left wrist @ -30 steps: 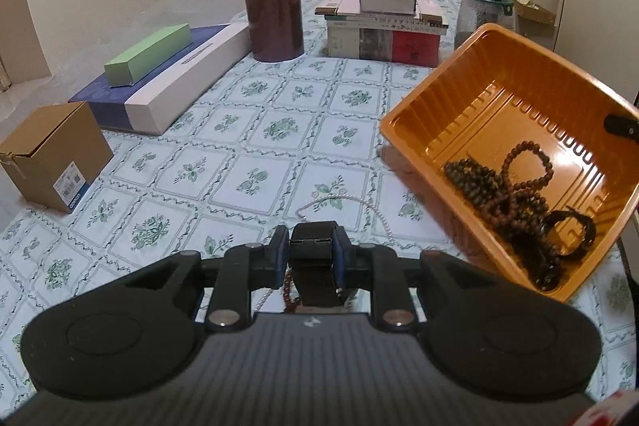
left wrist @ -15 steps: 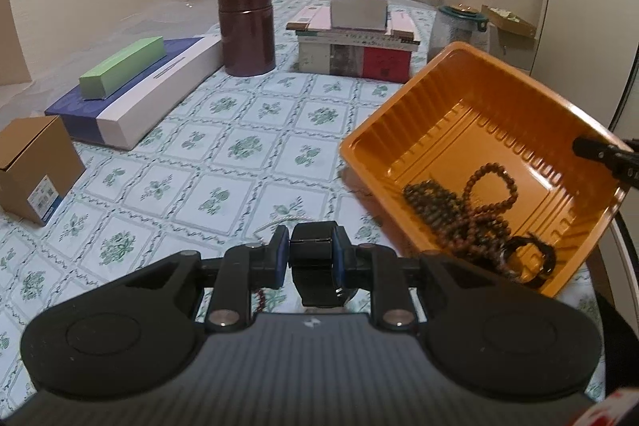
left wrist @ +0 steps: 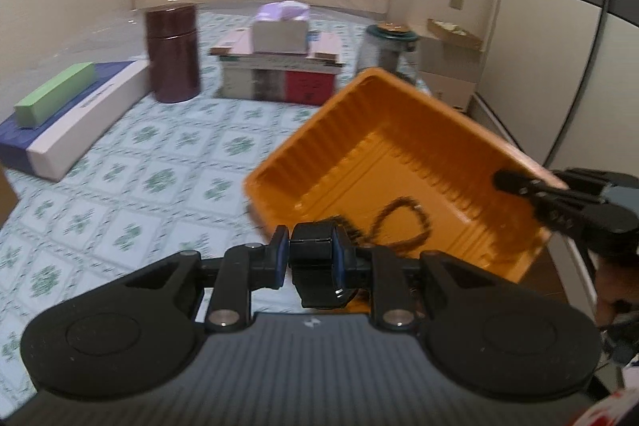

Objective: Organize jewelry
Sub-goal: 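Lift the black watch and carry it over the orange tray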

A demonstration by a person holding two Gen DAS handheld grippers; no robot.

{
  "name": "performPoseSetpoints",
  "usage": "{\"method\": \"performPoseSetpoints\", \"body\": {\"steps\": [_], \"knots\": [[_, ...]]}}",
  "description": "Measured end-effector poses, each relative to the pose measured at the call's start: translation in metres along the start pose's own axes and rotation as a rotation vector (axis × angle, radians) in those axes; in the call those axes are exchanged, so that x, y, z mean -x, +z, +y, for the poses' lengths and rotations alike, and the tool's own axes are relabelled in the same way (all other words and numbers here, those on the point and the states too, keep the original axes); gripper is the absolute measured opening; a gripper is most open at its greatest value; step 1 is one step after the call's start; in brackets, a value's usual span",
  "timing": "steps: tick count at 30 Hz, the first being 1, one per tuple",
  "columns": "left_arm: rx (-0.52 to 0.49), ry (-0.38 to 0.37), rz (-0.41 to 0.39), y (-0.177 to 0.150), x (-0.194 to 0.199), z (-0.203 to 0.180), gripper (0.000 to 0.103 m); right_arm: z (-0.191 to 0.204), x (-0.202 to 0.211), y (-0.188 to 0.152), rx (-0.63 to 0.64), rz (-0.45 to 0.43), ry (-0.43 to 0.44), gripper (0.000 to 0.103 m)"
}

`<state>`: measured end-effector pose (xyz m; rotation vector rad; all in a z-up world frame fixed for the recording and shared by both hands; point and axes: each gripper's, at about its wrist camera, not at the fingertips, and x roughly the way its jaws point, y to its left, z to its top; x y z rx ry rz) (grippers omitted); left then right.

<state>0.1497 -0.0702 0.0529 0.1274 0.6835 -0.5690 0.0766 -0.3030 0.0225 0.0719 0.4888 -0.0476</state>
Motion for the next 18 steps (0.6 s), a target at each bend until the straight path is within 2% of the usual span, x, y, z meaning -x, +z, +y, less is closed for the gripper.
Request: {"method": "performPoseSetpoints", "body": {"steps": [7,18], "knots": [[-0.018,-0.066,-0.008,0.011,-0.012,-0.027,0.020,0.002,-0.001,0.001,-0.004,0.000,0.002,0.009],[-0.029,-0.126,0.002,0.017,-0.032,-0.050,0.020,-0.001,-0.001,0.000,-0.013,0.001,0.005,0.009]]}}
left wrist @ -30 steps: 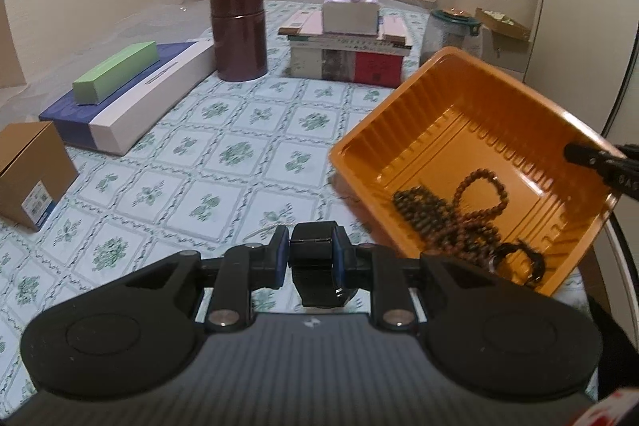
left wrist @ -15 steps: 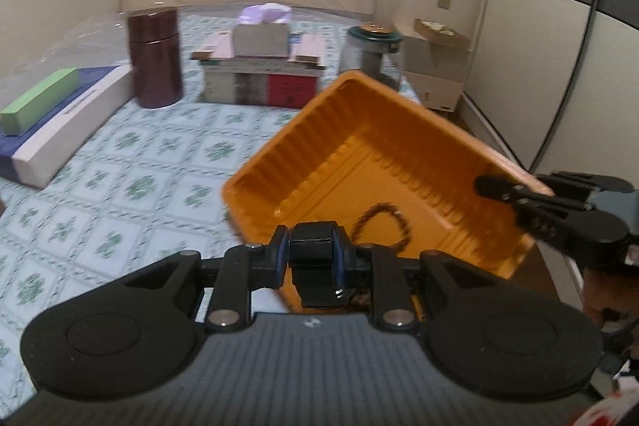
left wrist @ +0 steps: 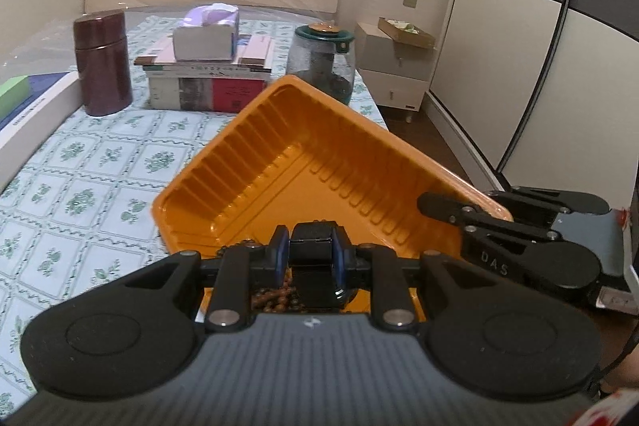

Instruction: Organize jewelry

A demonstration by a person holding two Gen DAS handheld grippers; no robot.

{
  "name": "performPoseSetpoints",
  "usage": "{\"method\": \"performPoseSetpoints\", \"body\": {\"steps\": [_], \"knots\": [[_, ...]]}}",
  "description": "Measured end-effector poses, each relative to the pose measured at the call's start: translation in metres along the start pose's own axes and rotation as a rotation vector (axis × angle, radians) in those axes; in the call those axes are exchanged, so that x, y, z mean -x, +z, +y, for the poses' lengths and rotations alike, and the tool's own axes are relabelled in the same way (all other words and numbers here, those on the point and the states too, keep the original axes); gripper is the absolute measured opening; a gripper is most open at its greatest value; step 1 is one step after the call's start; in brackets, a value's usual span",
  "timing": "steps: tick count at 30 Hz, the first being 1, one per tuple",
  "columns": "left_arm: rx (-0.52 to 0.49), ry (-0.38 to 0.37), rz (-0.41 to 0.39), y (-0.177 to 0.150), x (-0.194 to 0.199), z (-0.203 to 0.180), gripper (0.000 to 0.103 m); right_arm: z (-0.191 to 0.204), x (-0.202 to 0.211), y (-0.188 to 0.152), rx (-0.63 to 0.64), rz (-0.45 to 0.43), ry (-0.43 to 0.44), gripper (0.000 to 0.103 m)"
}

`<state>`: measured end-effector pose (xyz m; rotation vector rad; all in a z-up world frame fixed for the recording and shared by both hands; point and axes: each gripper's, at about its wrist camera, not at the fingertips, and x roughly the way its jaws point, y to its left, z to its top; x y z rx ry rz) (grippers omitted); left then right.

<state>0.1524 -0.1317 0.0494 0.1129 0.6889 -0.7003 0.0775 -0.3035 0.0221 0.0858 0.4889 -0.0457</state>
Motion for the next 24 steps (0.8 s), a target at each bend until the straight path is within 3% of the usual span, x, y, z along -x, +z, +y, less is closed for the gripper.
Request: {"method": "performPoseSetpoints", "body": {"steps": [8,13,24], "knots": [[0.009,-0.028,-0.002,-0.001,-0.012,-0.004,0.020,-0.001,0.000,0.000,-0.002,0.001,-0.001,0.009],[0.015,-0.005,-0.016,0.001,-0.005,0.001,0.020,-0.001,0.000,0.000,-0.005,0.001,0.002,0.009],[0.137,0.219,-0.054,-0.025,0.052,0.075,0.019,-0.004,0.000,-0.001,-0.007,-0.001,0.001,0.009]]}}
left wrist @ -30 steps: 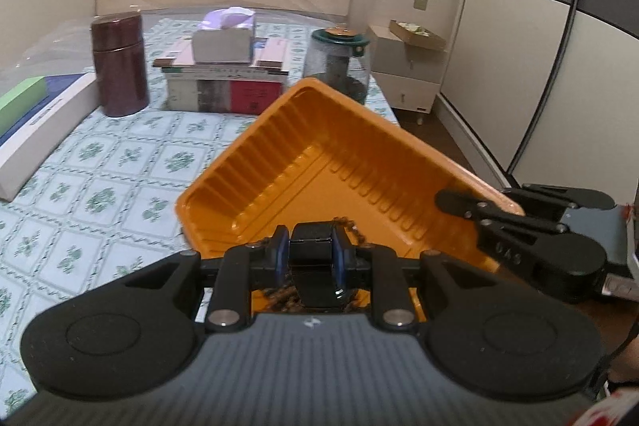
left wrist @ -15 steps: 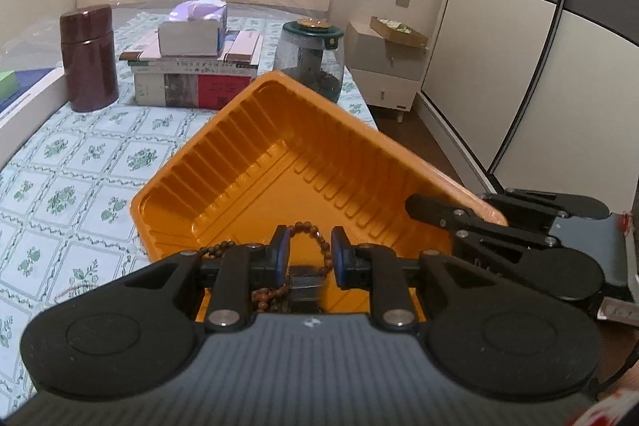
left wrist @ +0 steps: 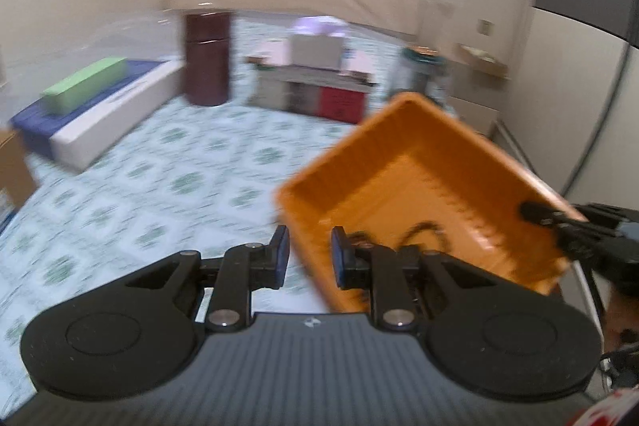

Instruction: Organize jewelry

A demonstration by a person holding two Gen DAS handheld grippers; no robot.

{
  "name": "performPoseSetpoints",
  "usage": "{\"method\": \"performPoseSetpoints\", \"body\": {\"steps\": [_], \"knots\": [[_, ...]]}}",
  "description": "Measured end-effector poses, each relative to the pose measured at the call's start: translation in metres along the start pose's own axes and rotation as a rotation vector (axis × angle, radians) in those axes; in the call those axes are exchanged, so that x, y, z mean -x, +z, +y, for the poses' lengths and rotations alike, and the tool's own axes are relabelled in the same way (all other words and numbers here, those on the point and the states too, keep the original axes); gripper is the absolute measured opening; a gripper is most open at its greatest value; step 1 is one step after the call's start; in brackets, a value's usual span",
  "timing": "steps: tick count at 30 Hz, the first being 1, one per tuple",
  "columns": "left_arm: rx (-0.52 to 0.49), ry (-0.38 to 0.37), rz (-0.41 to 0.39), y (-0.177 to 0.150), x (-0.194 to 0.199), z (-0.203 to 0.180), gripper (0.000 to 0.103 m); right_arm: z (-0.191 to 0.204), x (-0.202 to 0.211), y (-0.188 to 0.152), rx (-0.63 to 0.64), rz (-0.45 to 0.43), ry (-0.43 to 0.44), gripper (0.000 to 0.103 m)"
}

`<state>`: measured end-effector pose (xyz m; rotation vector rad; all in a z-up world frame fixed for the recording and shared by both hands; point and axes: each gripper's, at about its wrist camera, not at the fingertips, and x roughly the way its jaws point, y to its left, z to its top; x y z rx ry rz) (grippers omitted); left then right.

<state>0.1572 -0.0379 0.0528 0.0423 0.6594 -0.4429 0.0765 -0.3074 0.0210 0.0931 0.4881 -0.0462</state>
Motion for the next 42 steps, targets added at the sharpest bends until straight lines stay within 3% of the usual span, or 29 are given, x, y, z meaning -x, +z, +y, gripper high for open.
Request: {"method": "performPoseSetpoints", "body": {"steps": [7,13,21,42], "knots": [[0.083,0.183,0.024,-0.031,0.021,0.063,0.019,0.000,-0.001,-0.001,0.002,0.001,-0.002,0.009],[0.139,0.271,0.068,-0.063,0.027,0.094,0.020,0.000,-0.001,-0.001,0.009,0.001,-0.004,0.009],[0.157,0.264,0.103,-0.091,0.016,0.093,0.021,0.001,0.000,-0.001,0.017,0.004,-0.010,0.009],[0.070,0.219,0.146,-0.096,-0.031,0.070,0.017,0.000,-0.002,-0.003,0.018,0.009,-0.017,0.009]]}}
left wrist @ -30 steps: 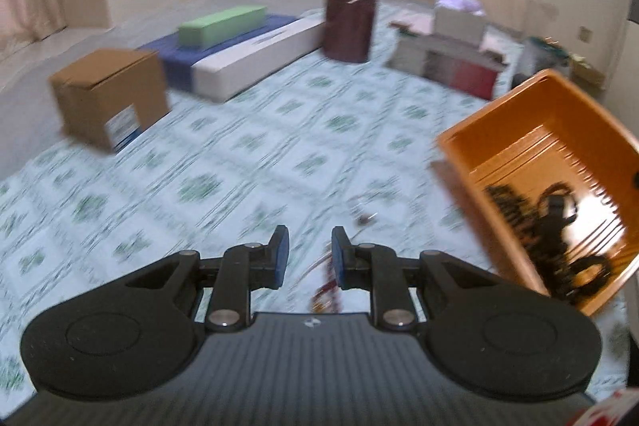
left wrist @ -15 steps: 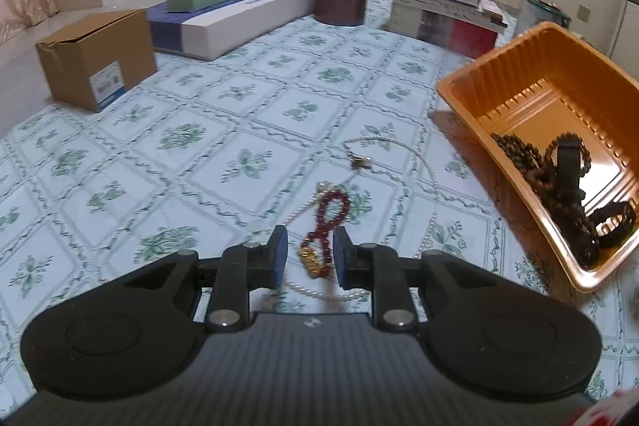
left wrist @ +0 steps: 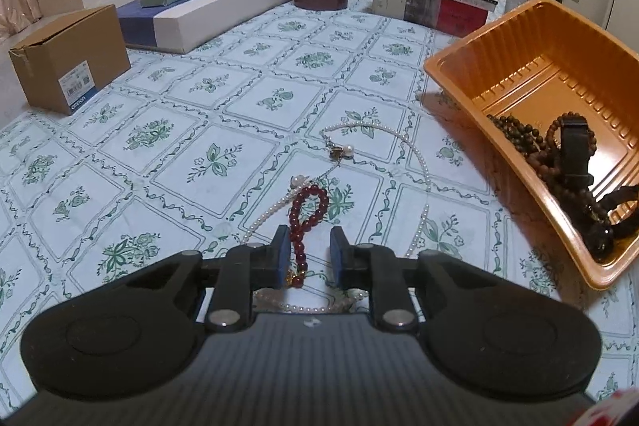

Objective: Organize jewelry
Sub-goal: 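Grasp the red bead bracelet in the pile with the left tool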

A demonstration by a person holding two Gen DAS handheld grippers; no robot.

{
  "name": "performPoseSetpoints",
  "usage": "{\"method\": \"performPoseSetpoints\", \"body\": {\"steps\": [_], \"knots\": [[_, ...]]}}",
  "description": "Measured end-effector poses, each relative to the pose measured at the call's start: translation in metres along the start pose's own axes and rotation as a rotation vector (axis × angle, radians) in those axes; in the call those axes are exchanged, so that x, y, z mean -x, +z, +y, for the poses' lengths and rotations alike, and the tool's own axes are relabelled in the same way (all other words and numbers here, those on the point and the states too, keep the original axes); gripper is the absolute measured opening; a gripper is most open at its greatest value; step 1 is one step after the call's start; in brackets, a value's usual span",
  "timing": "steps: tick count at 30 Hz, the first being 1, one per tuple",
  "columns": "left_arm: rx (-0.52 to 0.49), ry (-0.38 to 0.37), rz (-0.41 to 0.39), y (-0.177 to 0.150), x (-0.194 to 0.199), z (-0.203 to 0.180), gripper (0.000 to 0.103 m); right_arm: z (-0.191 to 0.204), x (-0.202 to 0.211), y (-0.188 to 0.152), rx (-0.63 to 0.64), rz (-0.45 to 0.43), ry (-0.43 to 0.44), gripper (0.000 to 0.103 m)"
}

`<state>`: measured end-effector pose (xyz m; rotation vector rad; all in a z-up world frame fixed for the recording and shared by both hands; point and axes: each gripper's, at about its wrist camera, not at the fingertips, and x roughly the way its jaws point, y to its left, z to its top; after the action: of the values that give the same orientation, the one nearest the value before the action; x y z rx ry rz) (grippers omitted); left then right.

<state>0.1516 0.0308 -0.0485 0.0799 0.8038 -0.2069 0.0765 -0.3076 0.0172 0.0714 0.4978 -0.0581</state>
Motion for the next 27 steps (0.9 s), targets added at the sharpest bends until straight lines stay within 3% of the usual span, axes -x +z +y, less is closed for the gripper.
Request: {"method": "performPoseSetpoints", "body": {"steps": [7,10,14,27], "knots": [[0.004,0.014,0.017,-0.001,-0.008,0.002,0.012,0.000,0.000,0.000,0.001,0.000,0.000,0.008],[-0.001,0.019,0.019,0.000,-0.009,0.002,0.004,0.000,0.000,0.000,0.000,-0.001,-0.001,0.008],[0.002,0.016,0.022,0.002,-0.005,0.004,0.004,0.000,0.000,0.000,0.000,0.000,0.001,0.008],[0.024,-0.047,-0.088,0.041,0.046,0.010,0.004,0.001,0.001,0.003,0.002,-0.005,0.009,0.008]]}}
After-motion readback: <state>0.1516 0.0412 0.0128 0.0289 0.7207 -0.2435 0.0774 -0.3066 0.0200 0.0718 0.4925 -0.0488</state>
